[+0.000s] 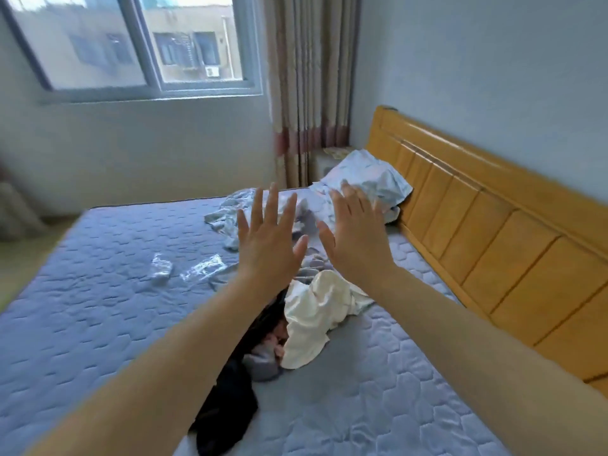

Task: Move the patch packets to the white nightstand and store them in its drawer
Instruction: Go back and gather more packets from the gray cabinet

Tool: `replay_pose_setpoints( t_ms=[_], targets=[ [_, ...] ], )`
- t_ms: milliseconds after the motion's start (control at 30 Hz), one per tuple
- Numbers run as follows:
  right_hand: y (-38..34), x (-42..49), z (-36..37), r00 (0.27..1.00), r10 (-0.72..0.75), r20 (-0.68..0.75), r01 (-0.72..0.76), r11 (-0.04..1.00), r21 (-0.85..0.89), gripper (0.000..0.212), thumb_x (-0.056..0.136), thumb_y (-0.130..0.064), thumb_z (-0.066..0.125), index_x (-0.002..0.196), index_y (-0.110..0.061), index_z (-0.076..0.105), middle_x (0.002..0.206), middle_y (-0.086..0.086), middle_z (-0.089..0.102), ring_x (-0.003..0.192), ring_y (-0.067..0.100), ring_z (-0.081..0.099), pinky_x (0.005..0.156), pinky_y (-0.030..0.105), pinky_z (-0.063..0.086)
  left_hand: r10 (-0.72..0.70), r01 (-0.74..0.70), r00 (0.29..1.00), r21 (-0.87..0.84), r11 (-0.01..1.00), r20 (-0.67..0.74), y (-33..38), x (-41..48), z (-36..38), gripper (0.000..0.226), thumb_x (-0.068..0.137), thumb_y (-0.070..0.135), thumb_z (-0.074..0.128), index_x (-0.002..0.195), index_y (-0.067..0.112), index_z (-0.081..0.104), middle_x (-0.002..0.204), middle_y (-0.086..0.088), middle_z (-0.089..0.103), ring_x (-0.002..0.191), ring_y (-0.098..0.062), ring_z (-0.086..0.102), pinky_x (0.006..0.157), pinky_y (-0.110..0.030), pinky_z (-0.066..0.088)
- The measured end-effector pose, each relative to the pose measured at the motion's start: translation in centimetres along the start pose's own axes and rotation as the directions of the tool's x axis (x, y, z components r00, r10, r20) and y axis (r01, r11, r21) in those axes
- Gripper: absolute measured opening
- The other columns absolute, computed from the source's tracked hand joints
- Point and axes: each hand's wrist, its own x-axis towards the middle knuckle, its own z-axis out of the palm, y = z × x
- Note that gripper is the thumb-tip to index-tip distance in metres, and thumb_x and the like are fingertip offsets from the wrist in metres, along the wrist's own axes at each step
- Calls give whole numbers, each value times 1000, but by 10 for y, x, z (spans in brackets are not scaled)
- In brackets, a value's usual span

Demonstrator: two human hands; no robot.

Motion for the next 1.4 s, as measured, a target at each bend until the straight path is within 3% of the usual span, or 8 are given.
replay_pose_setpoints(
  t_ms=[300,500,633,800,933,1133,1400],
  targets=[
    [-155,43,35,973,-231,4,228,963,144,73,87,-52,11,140,-9,39,149,13,35,140,33,29,113,56,19,-263,281,955,130,951,-140,-151,-46,-52,73,96,50,39,153,25,1,160,-6,-12,147,-29,-10,115,-54,-2],
    [-292,36,60,933,-360,2,352,914,202,69,90,-50,16,141,-10,38,150,13,35,139,32,30,114,55,22,-347,384,914,171,907,-209,-273,-110,-96,72,97,47,37,153,24,-1,160,-6,-11,147,-29,-9,115,-56,3],
    [-398,20,82,914,-405,9,397,900,179,66,91,-47,20,138,-7,42,147,16,39,137,35,35,110,57,27,-352,402,907,221,889,-231,-370,-156,-133,73,97,47,38,153,24,0,161,-8,-9,147,-31,-8,114,-57,4],
    [-546,10,102,914,-405,-25,401,891,213,58,95,-42,34,143,-9,36,153,13,30,142,31,26,114,53,16,-338,396,912,279,875,-233,-500,-219,-186,73,95,46,41,154,22,6,161,-10,-5,148,-32,-3,113,-59,9],
    [-655,5,115,916,-400,-11,385,873,299,54,99,-39,37,145,-12,31,155,10,24,144,28,19,117,49,11,-393,439,896,270,857,-206,-592,-261,-224,74,95,45,41,154,24,1,161,-7,-9,147,-29,-10,114,-58,4],
    [-767,8,136,889,-456,25,428,851,304,55,99,-38,37,147,-13,27,157,8,20,146,25,14,117,46,7,-440,483,873,246,841,-208,-694,-285,-251,74,96,45,39,153,24,-3,160,-7,-11,147,-29,-12,114,-58,3],
    [-890,45,200,869,-494,-33,478,819,319,56,97,-37,40,145,-10,31,155,10,25,145,27,18,118,50,12,-454,487,873,288,824,-178,-833,-288,-251,72,97,45,37,153,24,-4,160,-7,-13,146,-28,-14,114,-58,1]
  ],
)
